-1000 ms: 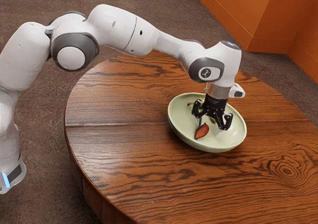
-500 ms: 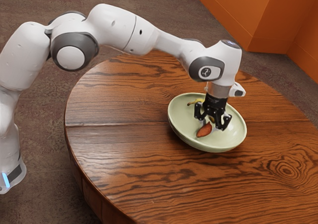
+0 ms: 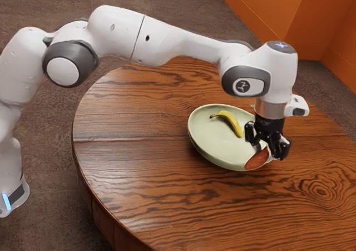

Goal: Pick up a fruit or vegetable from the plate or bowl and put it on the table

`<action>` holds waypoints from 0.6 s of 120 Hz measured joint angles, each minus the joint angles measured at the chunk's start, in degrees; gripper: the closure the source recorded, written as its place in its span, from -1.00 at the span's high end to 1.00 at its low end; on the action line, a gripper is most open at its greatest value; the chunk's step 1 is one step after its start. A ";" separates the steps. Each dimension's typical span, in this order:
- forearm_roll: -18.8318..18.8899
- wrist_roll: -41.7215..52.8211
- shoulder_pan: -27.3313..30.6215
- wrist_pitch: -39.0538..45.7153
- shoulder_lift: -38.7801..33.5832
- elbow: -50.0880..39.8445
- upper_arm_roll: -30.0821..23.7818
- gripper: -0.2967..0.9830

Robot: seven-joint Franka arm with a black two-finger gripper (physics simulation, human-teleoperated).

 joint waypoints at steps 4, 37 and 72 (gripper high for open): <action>0.12 -0.38 -0.21 0.36 0.50 0.35 -0.91 -0.29; 0.19 -2.82 -0.80 2.85 2.41 2.48 -2.69 0.14; -1.41 -5.80 4.81 4.00 -7.95 -3.41 3.82 0.49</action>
